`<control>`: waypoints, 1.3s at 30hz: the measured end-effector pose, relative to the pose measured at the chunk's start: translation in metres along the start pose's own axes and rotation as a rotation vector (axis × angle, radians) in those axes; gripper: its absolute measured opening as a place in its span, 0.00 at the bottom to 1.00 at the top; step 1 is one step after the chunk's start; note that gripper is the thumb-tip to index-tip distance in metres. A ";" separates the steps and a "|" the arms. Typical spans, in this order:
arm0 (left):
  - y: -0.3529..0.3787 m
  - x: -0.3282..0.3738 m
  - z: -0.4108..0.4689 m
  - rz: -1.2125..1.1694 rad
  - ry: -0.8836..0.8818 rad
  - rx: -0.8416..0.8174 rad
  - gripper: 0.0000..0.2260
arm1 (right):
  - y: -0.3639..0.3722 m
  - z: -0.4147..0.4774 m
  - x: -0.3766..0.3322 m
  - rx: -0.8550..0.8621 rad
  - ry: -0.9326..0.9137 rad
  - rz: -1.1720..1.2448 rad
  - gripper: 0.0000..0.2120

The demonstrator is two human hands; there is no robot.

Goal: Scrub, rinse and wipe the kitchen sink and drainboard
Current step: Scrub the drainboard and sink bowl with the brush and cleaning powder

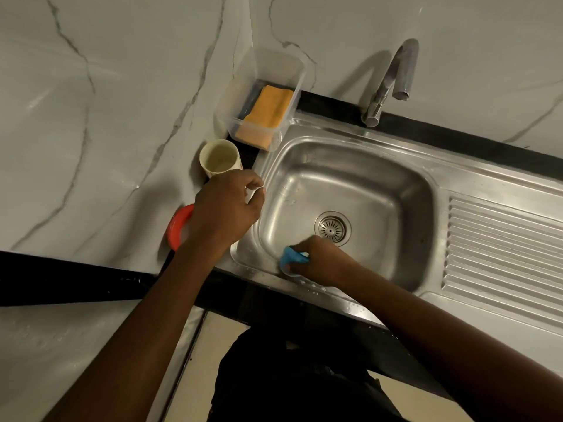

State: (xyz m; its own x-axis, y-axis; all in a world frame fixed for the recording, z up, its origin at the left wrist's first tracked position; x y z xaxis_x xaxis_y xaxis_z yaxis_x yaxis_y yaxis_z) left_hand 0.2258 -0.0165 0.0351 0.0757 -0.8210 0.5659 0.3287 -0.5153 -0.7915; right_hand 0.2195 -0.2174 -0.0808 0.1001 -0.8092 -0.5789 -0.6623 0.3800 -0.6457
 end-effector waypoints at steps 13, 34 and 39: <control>0.002 0.005 -0.030 -0.012 -0.005 0.004 0.05 | 0.005 0.001 -0.007 -0.041 -0.080 0.022 0.24; 0.034 0.055 -0.074 -0.016 0.046 -0.099 0.05 | -0.029 -0.060 0.081 -0.026 0.102 0.151 0.21; 0.037 0.051 -0.083 -0.044 0.016 -0.101 0.04 | -0.072 -0.128 0.169 -0.029 0.233 0.107 0.18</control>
State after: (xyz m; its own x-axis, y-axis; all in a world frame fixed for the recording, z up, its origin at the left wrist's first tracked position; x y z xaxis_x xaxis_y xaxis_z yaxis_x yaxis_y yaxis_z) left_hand 0.1634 -0.0978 0.0151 0.0479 -0.8001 0.5979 0.2344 -0.5729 -0.7854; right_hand 0.1886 -0.4389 -0.0682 -0.1432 -0.8479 -0.5104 -0.6810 0.4586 -0.5709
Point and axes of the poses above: each hand's wrist, its own z-axis towards the middle knuckle, its own y-axis out of the palm, x = y × z, the point moved 6 cm from there along z, towards the middle knuckle, and after that the axes turned 7 degrees about x, right-handed, at the moved point
